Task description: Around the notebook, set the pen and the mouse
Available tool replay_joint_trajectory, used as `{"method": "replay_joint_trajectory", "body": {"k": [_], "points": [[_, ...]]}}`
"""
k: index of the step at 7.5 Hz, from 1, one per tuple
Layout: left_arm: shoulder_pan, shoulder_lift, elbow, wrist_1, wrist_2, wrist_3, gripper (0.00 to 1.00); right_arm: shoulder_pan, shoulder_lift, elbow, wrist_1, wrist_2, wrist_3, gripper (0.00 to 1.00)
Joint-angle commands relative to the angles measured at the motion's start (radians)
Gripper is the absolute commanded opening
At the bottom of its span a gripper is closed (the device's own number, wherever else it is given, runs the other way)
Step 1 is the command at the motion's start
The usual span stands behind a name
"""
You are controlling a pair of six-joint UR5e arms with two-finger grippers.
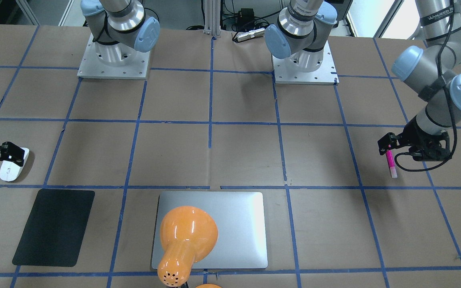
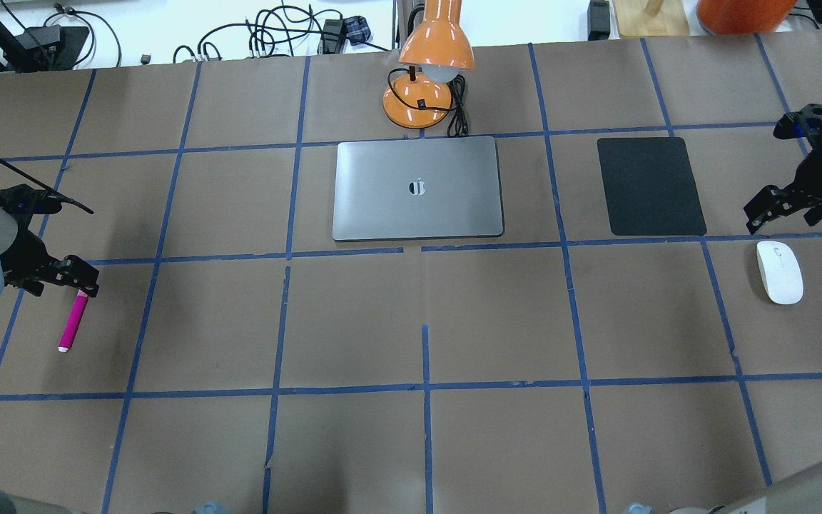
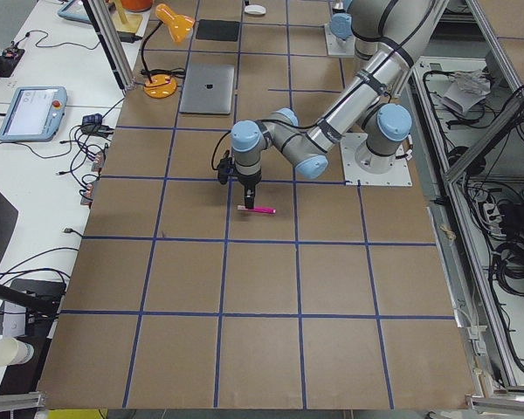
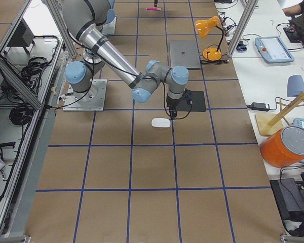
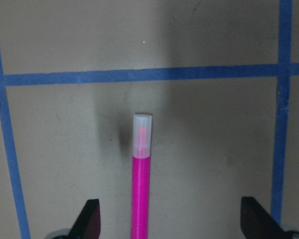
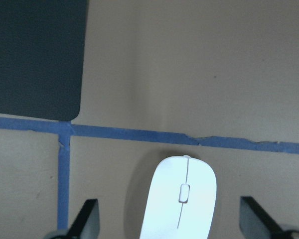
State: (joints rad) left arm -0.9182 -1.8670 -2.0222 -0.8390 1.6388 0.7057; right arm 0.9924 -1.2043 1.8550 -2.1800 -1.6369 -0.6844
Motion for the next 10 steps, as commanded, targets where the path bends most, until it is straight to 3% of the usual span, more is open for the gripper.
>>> {"method": "replay_joint_trajectory", "body": {"k": [1,3,4,5,6,7,9,10], "points": [[0.012,-0.058,-0.009,0.018,-0.002,0.022,1.00,-0.050,0.028,0.047,-0.029,-0.003,-0.020,1.00],[0.012,-0.066,-0.018,0.023,-0.002,0.021,1.00,-0.069,0.028,0.073,-0.029,-0.003,0.015,1.00],[0.012,-0.067,-0.016,0.023,-0.002,0.018,0.70,-0.069,0.029,0.087,-0.030,-0.004,0.017,1.00],[0.012,-0.066,-0.016,0.023,-0.026,0.017,0.27,-0.069,0.032,0.102,-0.053,-0.004,0.016,1.00],[0.012,-0.066,-0.018,0.023,-0.048,0.018,0.08,-0.067,0.032,0.105,-0.102,0.002,0.016,0.89],[0.012,-0.064,-0.016,0.023,-0.050,0.017,0.00,-0.067,0.034,0.105,-0.104,0.005,0.010,0.79],[0.012,-0.049,-0.015,0.020,-0.051,-0.026,0.00,-0.061,0.019,0.095,-0.107,0.006,0.016,0.35],[0.003,-0.035,-0.009,0.008,-0.050,-0.108,0.00,-0.048,-0.001,0.092,-0.100,0.011,0.040,0.22]]}}
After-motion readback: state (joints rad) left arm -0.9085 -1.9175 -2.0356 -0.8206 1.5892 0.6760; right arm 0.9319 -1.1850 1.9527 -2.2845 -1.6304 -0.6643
